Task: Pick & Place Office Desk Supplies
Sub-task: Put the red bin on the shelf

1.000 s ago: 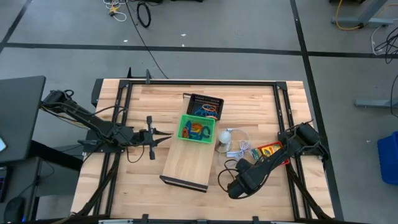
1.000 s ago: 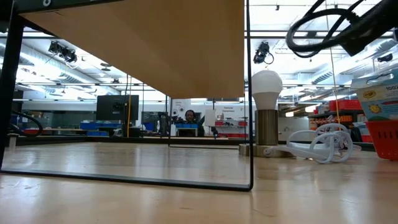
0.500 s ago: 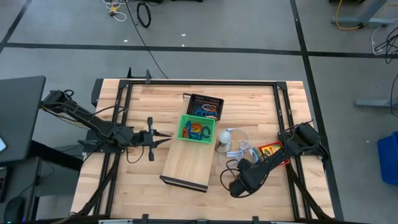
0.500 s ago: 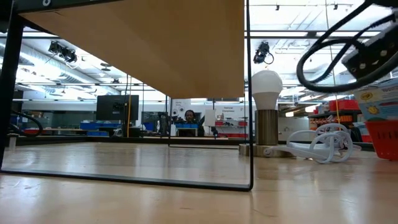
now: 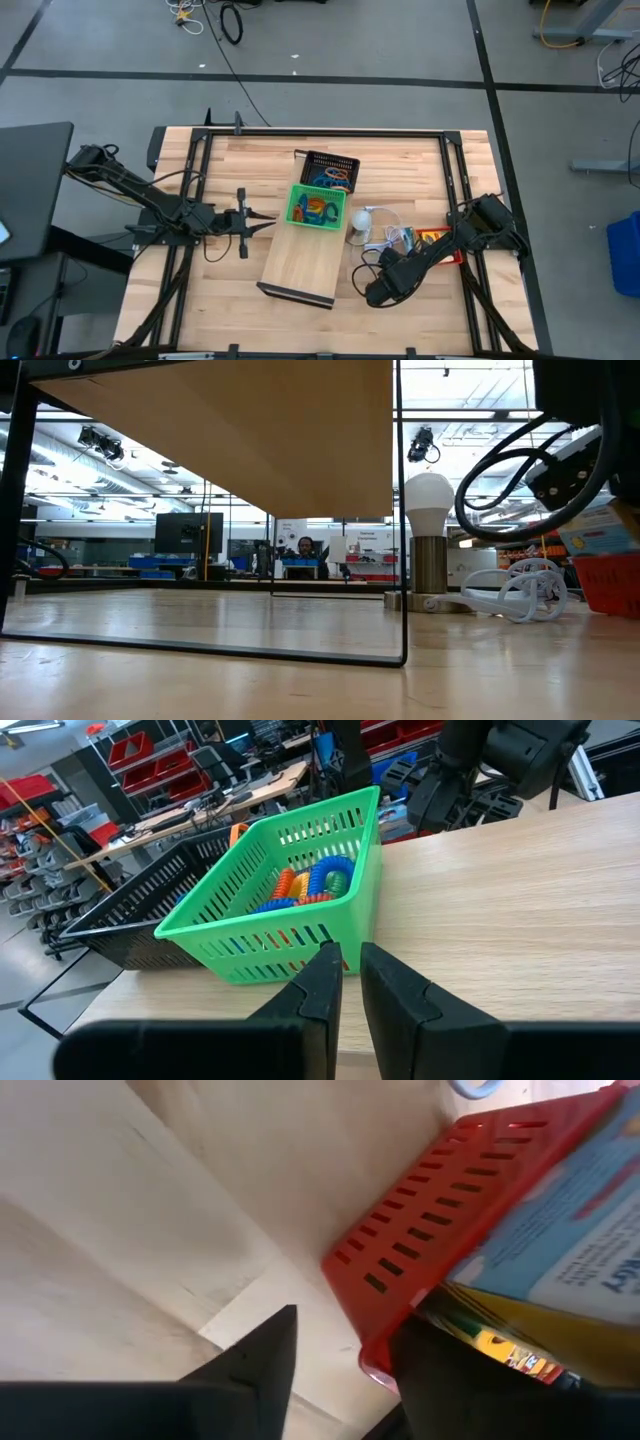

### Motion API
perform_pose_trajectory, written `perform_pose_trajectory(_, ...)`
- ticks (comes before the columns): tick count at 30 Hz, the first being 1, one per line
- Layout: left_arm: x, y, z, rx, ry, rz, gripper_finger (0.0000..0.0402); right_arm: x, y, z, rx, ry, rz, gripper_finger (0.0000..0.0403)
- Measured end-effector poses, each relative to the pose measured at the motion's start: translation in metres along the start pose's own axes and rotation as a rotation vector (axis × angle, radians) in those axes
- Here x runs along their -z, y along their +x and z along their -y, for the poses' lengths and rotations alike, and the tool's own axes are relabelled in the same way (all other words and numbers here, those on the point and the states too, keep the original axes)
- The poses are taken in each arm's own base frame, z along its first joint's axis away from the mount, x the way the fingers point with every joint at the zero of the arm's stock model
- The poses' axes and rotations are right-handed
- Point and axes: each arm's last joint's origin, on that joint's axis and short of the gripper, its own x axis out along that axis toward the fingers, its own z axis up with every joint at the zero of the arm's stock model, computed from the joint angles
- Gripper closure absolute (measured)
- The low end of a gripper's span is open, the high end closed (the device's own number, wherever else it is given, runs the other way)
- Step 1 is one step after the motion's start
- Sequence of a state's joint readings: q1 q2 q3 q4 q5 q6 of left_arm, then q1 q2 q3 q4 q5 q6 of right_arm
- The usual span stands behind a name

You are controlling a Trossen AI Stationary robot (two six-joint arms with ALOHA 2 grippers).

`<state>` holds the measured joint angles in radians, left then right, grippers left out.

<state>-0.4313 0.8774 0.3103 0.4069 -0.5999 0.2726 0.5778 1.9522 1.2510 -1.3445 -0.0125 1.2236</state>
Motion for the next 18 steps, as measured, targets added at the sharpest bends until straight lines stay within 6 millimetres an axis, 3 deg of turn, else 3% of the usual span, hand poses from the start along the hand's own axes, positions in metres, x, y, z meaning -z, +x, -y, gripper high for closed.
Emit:
perform_pose_trajectory(3, 0.000, 0.000, 0.000, 0.000, 0.000, 0.000, 0.0351, -0.001, 0.000, 0.001, 0.005, -0.007, -0.005, 0.0271)
perform_pose_trajectory(9, 0.000, 0.000, 0.000, 0.000, 0.000, 0.000, 0.0351, -0.002, 0.000, 0.001, -0.002, -0.047, -0.007, 0.0381)
perform_pose_trajectory(18, 0.000, 0.000, 0.000, 0.000, -0.003, 0.000, 0.0351, 0.003, -0.011, -0.005, -0.049, -0.085, -0.035, 0.0382)
